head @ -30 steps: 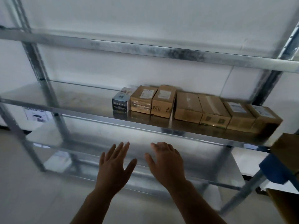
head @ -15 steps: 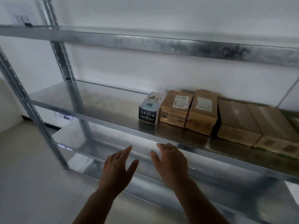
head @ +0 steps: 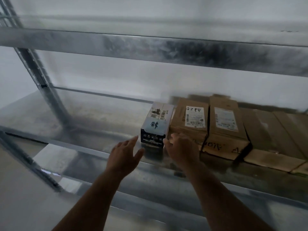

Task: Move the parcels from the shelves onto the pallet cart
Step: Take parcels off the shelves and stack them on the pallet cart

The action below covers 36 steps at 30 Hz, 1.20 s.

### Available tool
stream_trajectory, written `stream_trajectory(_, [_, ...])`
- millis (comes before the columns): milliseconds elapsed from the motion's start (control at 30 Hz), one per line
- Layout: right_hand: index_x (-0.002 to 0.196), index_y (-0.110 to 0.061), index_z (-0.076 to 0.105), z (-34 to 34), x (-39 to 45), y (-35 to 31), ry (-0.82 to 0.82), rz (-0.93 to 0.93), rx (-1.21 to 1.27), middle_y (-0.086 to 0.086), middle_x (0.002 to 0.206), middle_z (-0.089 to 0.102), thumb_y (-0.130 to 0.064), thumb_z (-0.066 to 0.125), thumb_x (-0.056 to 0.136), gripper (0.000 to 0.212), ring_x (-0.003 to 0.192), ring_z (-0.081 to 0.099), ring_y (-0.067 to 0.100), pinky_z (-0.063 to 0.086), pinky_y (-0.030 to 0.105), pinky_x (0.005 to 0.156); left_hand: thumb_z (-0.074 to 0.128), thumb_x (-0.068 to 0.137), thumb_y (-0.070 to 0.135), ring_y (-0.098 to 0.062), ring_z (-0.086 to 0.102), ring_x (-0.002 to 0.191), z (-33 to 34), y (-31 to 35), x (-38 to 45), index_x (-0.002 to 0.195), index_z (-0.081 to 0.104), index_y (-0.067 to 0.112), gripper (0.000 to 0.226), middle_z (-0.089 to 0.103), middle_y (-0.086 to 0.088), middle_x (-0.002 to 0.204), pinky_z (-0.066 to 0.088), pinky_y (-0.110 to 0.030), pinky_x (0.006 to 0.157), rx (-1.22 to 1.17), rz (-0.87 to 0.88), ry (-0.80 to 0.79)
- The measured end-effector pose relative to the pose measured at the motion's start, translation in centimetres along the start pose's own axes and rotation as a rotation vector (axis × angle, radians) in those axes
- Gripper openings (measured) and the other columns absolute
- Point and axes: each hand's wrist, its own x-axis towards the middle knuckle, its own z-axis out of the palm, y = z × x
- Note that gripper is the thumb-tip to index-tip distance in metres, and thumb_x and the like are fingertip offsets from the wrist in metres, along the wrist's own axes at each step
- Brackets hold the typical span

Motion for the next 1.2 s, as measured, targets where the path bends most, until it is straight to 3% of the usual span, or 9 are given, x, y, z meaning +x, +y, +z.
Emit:
stream_trajectory(167, [0.085, -0.011, 0.064, 1.7, 3.2, -0.9, 0.01, 0.143, 0.127, 0.006, 0.086, 0.069, -0.042, 0.047, 0.095, 0.037, 0.063, 0.054, 0.01, 0.033, 0.016, 0.051, 0.043, 0.093, 0.048, -0.024, 0.039, 0.132, -0.5, -1.5, 5.8, 0.144, 0.03, 0.018, 0.061, 0.04, -0.008, 0.146, 0.037, -0.042, 0.103, -0.121, -0.002, -0.079])
stream_trajectory(300, [0.083, -0.013, 0.063, 2.4, 4.8, -1.9, -0.114, 0.398, 0.222, 0.003, 0.079, 0.063, -0.05, 0.043, 0.093, 0.043, 0.066, 0.053, 0.015, 0.038, 0.024, 0.06, 0.042, 0.095, 0.043, -0.027, 0.043, 0.129, -0.3, -1.5, 9.6, 0.143, 0.031, 0.012, 0.058, 0.043, -0.014, 0.143, 0.04, -0.041, 0.1, -0.25, 0.002, -0.194])
stream_trajectory(367, [0.09, -0.011, 0.063, 2.9, 5.2, -2.5, -0.131, 0.493, 0.319, 0.001, 0.081, 0.062, -0.05, 0.045, 0.092, 0.044, 0.07, 0.057, 0.014, 0.041, 0.025, 0.059, 0.042, 0.097, 0.04, -0.02, 0.053, 0.112, 0.0, -1.5, 11.1, 0.139, 0.036, 0.008, 0.053, 0.051, -0.016, 0.135, 0.048, -0.028, 0.083, -0.333, 0.008, -0.243])
stream_trajectory(467, [0.1, -0.013, 0.064, 3.8, 5.3, -3.5, -0.066, 0.564, 0.518, -0.006, 0.079, 0.062, -0.04, 0.055, 0.092, 0.03, 0.067, 0.059, 0.003, 0.038, 0.014, 0.05, 0.041, 0.098, 0.036, -0.01, 0.052, 0.089, 0.4, -2.2, 12.5, 0.13, 0.044, 0.009, 0.043, 0.06, -0.016, 0.121, 0.039, -0.016, 0.06, -0.415, 0.04, -0.328])
stream_trajectory(600, [0.094, -0.02, 0.062, 4.4, 4.9, -3.9, -0.061, 0.693, 0.813, -0.002, 0.091, 0.068, -0.024, 0.063, 0.087, 0.009, 0.075, 0.063, 0.006, 0.049, 0.018, 0.06, 0.048, 0.095, 0.035, -0.025, 0.054, 0.112, 0.7, -3.7, 13.1, 0.138, 0.036, 0.007, 0.053, 0.052, -0.018, 0.133, 0.043, -0.024, 0.081, -0.493, 0.009, -0.401])
stream_trajectory(667, [0.1, -0.021, 0.058, 4.4, 4.7, -4.4, -0.068, 0.718, 0.946, -0.001, 0.096, 0.066, -0.017, 0.063, 0.086, 0.015, 0.085, 0.064, 0.012, 0.053, 0.023, 0.066, 0.052, 0.094, 0.03, -0.031, 0.051, 0.12, 0.8, -4.1, 13.1, 0.144, 0.028, 0.007, 0.059, 0.05, -0.018, 0.135, 0.045, -0.037, 0.095, -0.575, -0.006, -0.462])
stream_trajectory(767, [0.12, -0.021, 0.048, 4.1, 4.0, -5.2, -0.097, 0.663, 1.042, -0.005, 0.101, 0.059, -0.008, 0.059, 0.087, 0.038, 0.093, 0.061, 0.013, 0.056, 0.022, 0.063, 0.055, 0.092, 0.015, -0.03, 0.057, 0.113, 0.4, -4.3, 12.8, 0.146, 0.022, 0.011, 0.063, 0.055, -0.018, 0.129, 0.049, -0.048, 0.092, -0.801, -0.055, -0.554])
stream_trajectory(900, [0.136, -0.023, 0.036, 3.8, 2.1, -6.0, -0.109, 0.523, 0.989, 0.0, 0.12, 0.054, -0.004, 0.055, 0.089, 0.054, 0.107, 0.056, 0.013, 0.054, 0.021, 0.07, 0.054, 0.089, 0.003, -0.02, 0.061, 0.102, 0.1, -4.7, 11.4, 0.141, 0.033, 0.021, 0.059, 0.061, -0.009, 0.12, 0.056, -0.033, 0.076, -0.886, 0.063, -0.568])
stream_trajectory(1200, [0.14, -0.022, 0.036, 2.1, -3.2, -8.4, -0.017, 0.35, 1.024, 0.005, 0.123, 0.056, -0.001, 0.053, 0.09, 0.057, 0.11, 0.059, 0.018, 0.057, 0.036, 0.082, 0.053, 0.09, 0.005, -0.016, 0.062, 0.107, -1.0, -6.3, 5.5, 0.141, 0.032, 0.025, 0.059, 0.062, -0.003, 0.116, 0.057, -0.035, 0.08, -0.872, 0.299, -0.492])
